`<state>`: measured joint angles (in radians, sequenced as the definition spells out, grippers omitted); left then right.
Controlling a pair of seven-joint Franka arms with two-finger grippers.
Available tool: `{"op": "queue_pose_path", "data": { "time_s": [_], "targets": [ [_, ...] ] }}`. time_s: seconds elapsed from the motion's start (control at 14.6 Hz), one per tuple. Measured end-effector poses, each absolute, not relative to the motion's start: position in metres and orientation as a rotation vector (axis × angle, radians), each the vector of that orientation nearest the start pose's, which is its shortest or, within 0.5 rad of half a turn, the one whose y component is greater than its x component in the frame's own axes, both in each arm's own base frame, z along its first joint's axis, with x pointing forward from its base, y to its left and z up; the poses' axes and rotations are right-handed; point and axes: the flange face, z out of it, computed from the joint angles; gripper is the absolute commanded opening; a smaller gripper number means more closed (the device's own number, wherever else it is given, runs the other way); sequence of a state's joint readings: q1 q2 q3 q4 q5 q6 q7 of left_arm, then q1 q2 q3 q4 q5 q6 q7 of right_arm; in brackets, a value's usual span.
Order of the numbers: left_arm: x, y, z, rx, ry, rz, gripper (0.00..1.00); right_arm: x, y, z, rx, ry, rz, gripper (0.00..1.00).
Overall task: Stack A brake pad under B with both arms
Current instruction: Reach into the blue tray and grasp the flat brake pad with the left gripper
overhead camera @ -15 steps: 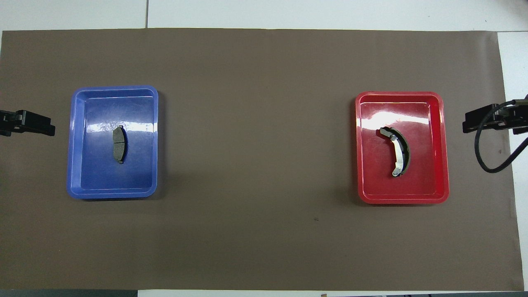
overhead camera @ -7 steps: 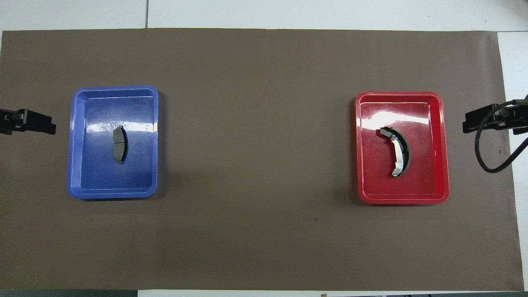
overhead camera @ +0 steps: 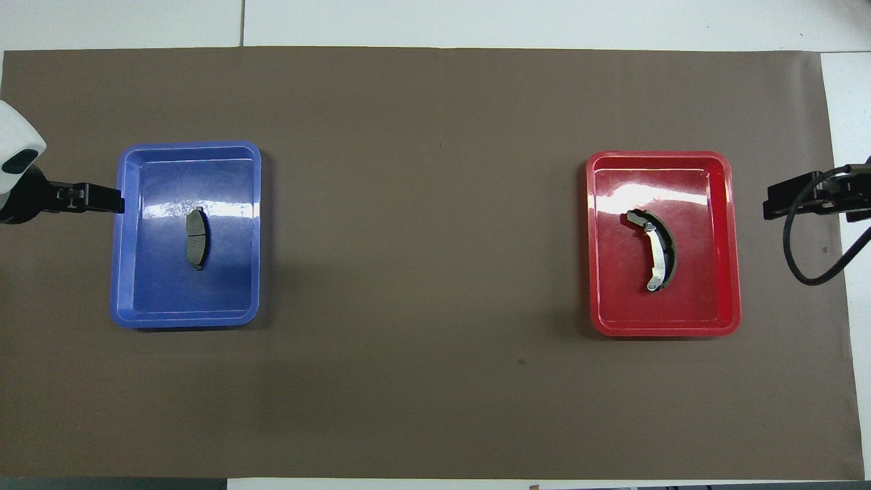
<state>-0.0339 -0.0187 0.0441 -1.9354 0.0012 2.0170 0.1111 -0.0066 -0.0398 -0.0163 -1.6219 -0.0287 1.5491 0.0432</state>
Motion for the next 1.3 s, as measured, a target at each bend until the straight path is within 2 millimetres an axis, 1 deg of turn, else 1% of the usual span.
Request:
{"op": "queue_pose_path", "data": {
  "time_s": [0.14,0.34,0.55,0.75,0.89,1.1,1.17,1.3],
  "targets": [
    [0.568,0.004,0.471,-3.124,0.164,-0.185,0.97,0.539,-0.016,0.620,-3.168,0.105,0.052,1.00],
    [0.580,0.003,0.421,-3.120,0.165,-0.186,0.97,0.539,-0.017,0.620,-3.168,0.108,0.052,1.00],
    [0.589,-0.007,0.384,-3.121,0.164,-0.174,0.97,0.539,-0.019,0.620,-3.167,0.114,0.052,1.00],
    [0.585,-0.013,0.347,-3.118,0.158,-0.212,0.97,0.537,-0.025,0.619,-3.166,0.132,0.070,1.00],
    [0.580,-0.012,0.330,-3.118,0.156,-0.207,0.97,0.539,-0.025,0.620,-3.166,0.132,0.049,1.00],
    [0.578,-0.012,0.316,-3.120,0.150,-0.173,0.97,0.544,-0.023,0.613,-3.167,0.123,-0.003,1.00],
    [0.576,-0.012,0.312,-3.122,0.139,-0.160,0.97,0.545,-0.022,0.608,-3.167,0.119,-0.003,1.00],
    [0.570,-0.012,0.304,-3.126,0.103,-0.131,0.97,0.546,-0.018,0.588,-3.168,0.099,0.020,1.00]
  ]
}}
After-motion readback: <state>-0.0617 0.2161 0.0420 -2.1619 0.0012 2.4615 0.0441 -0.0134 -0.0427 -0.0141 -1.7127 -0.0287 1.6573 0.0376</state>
